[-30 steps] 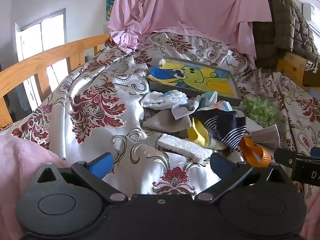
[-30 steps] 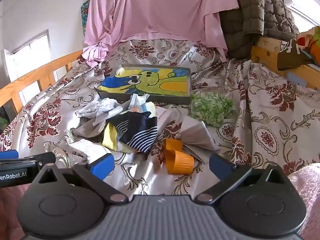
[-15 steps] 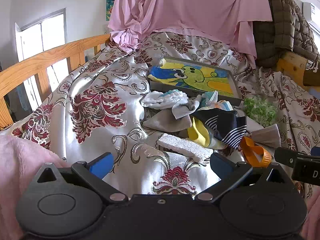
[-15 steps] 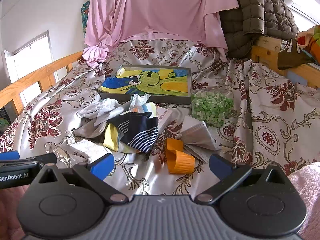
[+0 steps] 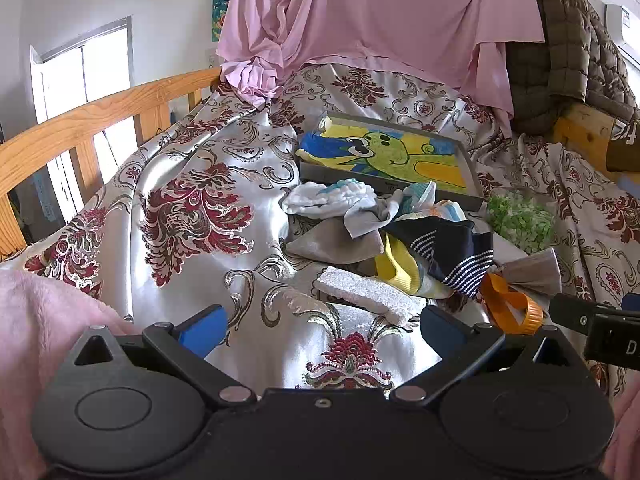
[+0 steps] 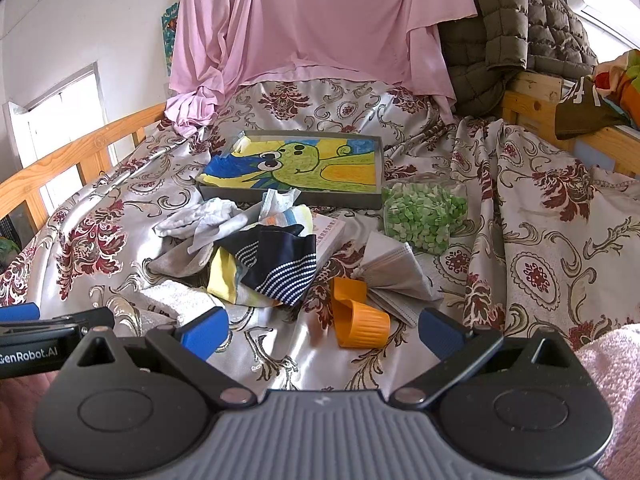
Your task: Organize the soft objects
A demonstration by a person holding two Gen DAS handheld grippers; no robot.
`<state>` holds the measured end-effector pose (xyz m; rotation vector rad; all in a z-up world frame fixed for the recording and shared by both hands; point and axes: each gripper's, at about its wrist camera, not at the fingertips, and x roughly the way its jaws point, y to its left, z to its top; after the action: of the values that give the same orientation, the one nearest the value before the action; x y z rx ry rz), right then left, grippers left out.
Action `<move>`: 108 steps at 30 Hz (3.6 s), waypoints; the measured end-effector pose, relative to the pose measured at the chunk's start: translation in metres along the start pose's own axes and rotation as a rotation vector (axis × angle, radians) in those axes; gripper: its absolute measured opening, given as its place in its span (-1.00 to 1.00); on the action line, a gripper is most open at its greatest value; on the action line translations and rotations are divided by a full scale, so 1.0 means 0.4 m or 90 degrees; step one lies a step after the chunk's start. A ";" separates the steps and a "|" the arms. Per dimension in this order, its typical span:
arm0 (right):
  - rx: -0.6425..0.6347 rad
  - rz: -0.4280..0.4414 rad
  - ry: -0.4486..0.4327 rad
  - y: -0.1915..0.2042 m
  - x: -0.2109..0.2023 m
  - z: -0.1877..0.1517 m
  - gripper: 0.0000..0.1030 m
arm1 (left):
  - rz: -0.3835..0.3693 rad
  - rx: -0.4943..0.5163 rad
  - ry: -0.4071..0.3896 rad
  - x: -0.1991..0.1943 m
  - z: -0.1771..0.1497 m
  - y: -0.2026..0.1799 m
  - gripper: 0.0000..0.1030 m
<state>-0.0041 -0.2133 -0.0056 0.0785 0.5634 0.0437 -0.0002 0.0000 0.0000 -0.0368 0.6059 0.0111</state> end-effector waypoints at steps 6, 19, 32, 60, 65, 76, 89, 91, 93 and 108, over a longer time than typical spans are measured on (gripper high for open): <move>0.001 0.000 0.000 0.000 -0.001 0.000 1.00 | 0.000 0.000 0.000 0.000 0.000 0.000 0.99; 0.002 0.001 0.000 0.000 -0.003 0.000 1.00 | 0.000 0.000 0.000 0.000 0.000 0.000 0.98; 0.003 0.002 -0.001 -0.003 -0.002 0.000 1.00 | 0.001 0.001 0.001 0.000 0.000 0.000 0.98; 0.000 0.000 -0.003 0.004 -0.002 -0.002 1.00 | -0.021 -0.014 -0.015 -0.015 0.006 0.000 0.98; 0.001 -0.001 0.001 0.001 -0.003 0.000 1.00 | -0.030 -0.034 -0.019 -0.012 0.021 0.008 0.98; 0.010 0.014 0.032 0.016 0.042 0.041 1.00 | -0.058 -0.113 0.057 0.085 0.106 0.056 0.98; -0.162 0.078 0.026 0.043 0.198 0.146 1.00 | -0.145 -0.275 0.267 0.348 0.121 0.094 0.98; -0.172 0.101 0.053 0.045 0.234 0.161 1.00 | -0.158 -0.302 0.285 0.377 0.112 0.098 0.98; -0.187 0.117 0.073 0.044 0.268 0.172 0.99 | -0.169 -0.323 0.295 0.399 0.107 0.102 0.98; -0.222 0.156 0.129 0.041 0.384 0.144 0.87 | -0.244 -0.323 0.260 0.435 0.104 0.068 0.53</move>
<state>0.1561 -0.1908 -0.0373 -0.1996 0.7383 0.3911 0.1658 0.0289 -0.0658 -0.6588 0.9847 -0.2193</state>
